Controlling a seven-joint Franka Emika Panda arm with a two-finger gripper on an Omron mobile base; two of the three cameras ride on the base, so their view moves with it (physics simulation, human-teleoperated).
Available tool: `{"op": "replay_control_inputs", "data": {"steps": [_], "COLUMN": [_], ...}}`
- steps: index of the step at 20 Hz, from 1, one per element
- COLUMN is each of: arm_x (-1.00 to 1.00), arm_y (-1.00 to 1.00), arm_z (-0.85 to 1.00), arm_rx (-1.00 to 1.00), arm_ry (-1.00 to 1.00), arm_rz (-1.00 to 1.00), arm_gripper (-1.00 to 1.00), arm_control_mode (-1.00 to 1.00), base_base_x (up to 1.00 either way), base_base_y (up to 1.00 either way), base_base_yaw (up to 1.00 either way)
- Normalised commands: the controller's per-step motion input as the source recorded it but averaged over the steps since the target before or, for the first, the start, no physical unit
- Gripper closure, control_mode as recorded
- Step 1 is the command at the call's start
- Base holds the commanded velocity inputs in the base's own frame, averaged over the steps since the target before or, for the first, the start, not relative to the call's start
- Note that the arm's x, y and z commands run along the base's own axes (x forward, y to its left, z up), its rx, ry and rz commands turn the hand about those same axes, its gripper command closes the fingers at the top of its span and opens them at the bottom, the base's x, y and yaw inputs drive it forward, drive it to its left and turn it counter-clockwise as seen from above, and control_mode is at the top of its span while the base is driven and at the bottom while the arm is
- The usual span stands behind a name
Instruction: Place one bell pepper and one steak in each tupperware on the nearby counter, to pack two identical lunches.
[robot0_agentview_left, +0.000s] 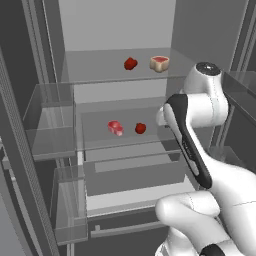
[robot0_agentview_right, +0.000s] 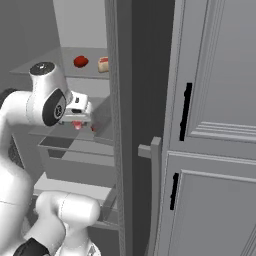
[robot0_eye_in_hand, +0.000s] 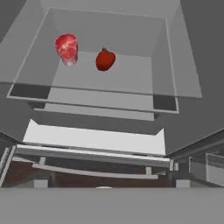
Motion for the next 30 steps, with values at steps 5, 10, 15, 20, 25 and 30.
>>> {"op": "replay_control_inputs", "data": {"steps": [5,10,15,20,25,30], "arm_x": [-0.17,0.3,0.91,1.0,1.0,0.5], "arm_y": [0.0,0.0,-0.03,-0.12,-0.01,0.15], "arm_z": [0.58,1.0,0.74,0.17,-0.21,-0.11], "arm_rx": [-0.12,0.0,0.04,0.21,0.17,0.0], "arm_ry": [-0.46,-0.35,-0.08,0.0,0.01,0.0], "arm_rz": [-0.11,-0.06,0.0,-0.02,0.0,0.0], "arm_gripper": [-1.0,-1.0,-1.0,-1.0,-1.0,-1.0], "arm_control_mode": [-1.0,-1.0,-1.0,-1.0,-1.0,-1.0], "base_base_x": [0.0,0.0,0.0,0.0,0.0,0.0], "base_base_y": [0.0,0.0,0.0,0.0,0.0,0.0], "base_base_yaw": [0.0,0.0,0.0,0.0,0.0,0.0]}}
